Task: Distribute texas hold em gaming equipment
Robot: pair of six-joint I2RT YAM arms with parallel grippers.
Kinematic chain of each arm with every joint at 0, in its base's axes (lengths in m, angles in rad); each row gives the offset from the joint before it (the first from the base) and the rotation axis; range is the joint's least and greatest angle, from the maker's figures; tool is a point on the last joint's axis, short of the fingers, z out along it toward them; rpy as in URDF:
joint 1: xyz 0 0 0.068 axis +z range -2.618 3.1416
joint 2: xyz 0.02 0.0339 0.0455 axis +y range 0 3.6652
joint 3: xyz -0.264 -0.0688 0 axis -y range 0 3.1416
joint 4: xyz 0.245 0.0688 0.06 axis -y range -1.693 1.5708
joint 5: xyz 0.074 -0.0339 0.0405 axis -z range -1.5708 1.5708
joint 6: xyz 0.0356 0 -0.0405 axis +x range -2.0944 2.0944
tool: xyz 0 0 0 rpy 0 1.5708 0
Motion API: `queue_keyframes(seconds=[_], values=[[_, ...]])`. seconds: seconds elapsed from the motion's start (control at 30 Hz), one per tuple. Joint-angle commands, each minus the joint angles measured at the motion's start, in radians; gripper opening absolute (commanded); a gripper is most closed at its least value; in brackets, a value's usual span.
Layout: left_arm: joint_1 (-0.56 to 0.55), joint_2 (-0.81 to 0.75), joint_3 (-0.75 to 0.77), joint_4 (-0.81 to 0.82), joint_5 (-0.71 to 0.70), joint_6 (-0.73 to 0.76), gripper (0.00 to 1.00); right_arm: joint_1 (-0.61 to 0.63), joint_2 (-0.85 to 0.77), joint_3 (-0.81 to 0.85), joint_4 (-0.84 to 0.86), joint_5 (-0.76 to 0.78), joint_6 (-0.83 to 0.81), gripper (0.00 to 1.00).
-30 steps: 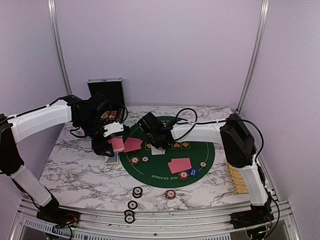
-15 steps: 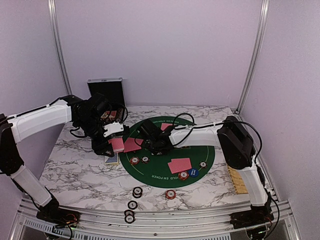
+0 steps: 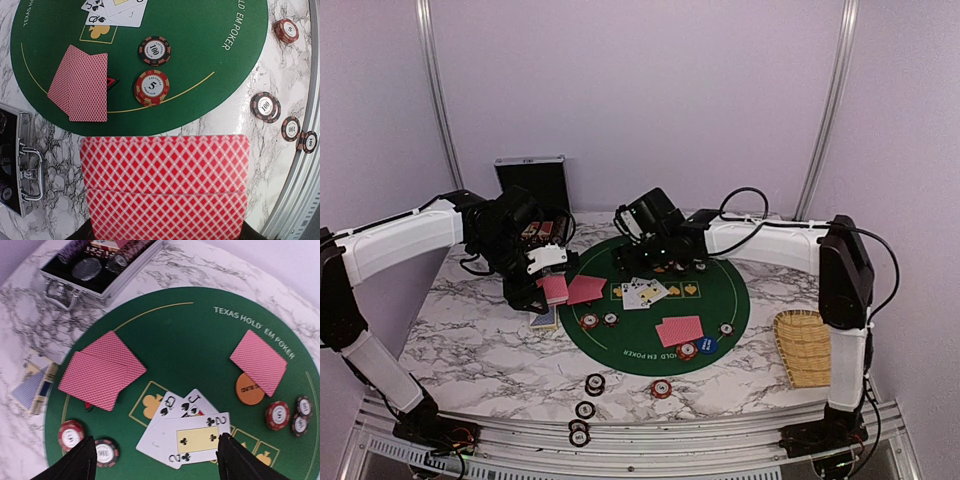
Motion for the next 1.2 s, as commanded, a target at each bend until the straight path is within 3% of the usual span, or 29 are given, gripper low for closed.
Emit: queue_keyframes(seconds=[0.0,0.2,0.4,0.63,1.17], values=[[0.002,-0.018,0.021,-0.017,0.012,0.002,0.00,-0.064,-0.074,-0.105,0.117,-0.508,0.291,0.82],[0.002,-0.010,0.028,-0.017,0.019,-0.001,0.00,-0.062,-0.069,-0.244,0.416,-0.815,0.577,0.84],[0.002,-0.011,0.031,-0.016,0.017,-0.002,0.00,-0.034,-0.015,-0.261,0.625,-0.928,0.716,0.85],[0.002,-0.007,0.030,-0.015,0.015,-0.003,0.00,0.006,0.042,-0.251,0.776,-0.981,0.828,0.86],[0.002,0.001,0.046,-0.015,0.026,-0.003,0.00,0.052,0.218,-0.048,0.871,-1.011,0.948,0.88]])
